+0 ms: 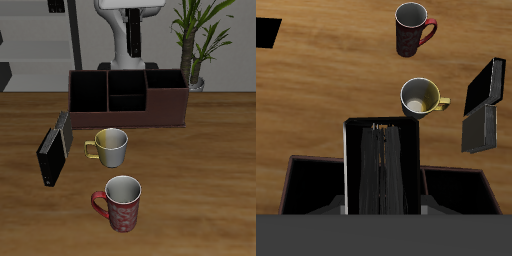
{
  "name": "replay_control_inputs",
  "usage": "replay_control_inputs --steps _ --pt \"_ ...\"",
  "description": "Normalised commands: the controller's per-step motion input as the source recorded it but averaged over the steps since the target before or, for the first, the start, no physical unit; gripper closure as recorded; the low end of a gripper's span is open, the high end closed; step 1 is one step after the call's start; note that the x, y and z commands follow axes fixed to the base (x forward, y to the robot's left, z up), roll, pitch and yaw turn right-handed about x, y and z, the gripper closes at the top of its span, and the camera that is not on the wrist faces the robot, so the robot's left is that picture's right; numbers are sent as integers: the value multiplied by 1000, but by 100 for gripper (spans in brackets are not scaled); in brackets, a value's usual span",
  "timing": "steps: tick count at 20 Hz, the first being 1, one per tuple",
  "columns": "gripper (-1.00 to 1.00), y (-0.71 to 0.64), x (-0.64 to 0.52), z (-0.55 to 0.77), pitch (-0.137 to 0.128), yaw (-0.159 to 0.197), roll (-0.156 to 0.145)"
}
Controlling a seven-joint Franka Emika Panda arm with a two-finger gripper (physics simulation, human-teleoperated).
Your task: Place the left black book into the back desk caddy's left compartment
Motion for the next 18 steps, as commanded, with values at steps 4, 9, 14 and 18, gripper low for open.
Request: replay_control_inputs --steps 4,9,14,18 --pt "100 -91 -229 20 -1 28 -20" --pt "100 -270 -449 1 -18 19 -59" --pt "100 -320 -300 -33 -12 -10 -62" --pt "100 -485 -124 -53 -12 -63 -103"
